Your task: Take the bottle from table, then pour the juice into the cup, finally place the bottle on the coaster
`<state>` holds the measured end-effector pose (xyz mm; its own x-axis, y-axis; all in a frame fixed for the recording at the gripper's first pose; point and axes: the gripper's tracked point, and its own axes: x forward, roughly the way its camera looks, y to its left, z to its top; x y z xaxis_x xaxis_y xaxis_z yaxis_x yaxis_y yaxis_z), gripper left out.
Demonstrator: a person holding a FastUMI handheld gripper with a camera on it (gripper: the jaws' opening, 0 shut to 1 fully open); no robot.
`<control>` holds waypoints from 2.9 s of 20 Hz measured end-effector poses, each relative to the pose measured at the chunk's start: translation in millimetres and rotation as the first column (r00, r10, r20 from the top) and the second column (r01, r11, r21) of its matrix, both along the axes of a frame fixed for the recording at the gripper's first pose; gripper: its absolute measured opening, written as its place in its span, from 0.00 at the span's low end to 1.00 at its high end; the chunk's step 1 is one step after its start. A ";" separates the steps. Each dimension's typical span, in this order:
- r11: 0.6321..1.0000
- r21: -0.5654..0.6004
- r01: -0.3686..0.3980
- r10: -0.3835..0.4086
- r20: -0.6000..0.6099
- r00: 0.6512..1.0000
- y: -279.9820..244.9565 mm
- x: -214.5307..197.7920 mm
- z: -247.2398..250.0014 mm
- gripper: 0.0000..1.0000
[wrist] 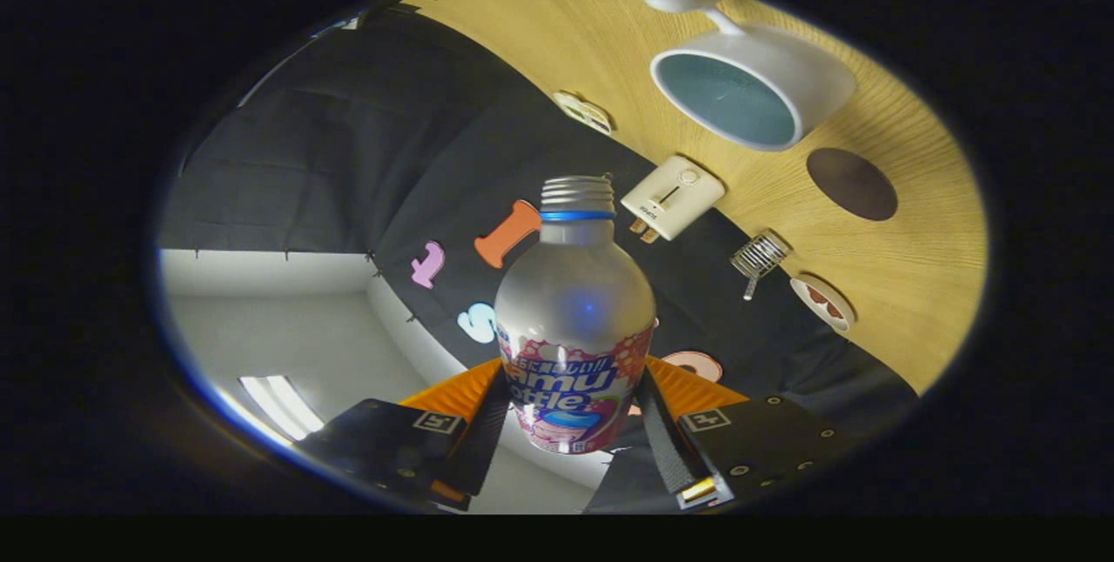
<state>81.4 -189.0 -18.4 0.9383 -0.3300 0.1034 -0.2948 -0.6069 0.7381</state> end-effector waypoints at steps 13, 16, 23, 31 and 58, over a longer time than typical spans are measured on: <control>0.873 -0.392 -0.291 0.072 -0.486 0.871 38.6 18.5 -114.8 0.76; 0.737 -0.549 -0.395 0.042 -0.545 0.838 47.8 19.4 -112.3 0.76; 0.262 -0.838 -0.479 -0.236 -0.537 0.810 37.1 43.2 -85.0 0.76; -0.161 -0.746 -0.646 -0.457 -0.524 0.719 18.7 59.5 -92.5 0.76; -0.427 -0.512 -0.746 -0.578 -0.479 0.660 14.8 70.2 -172.4 0.79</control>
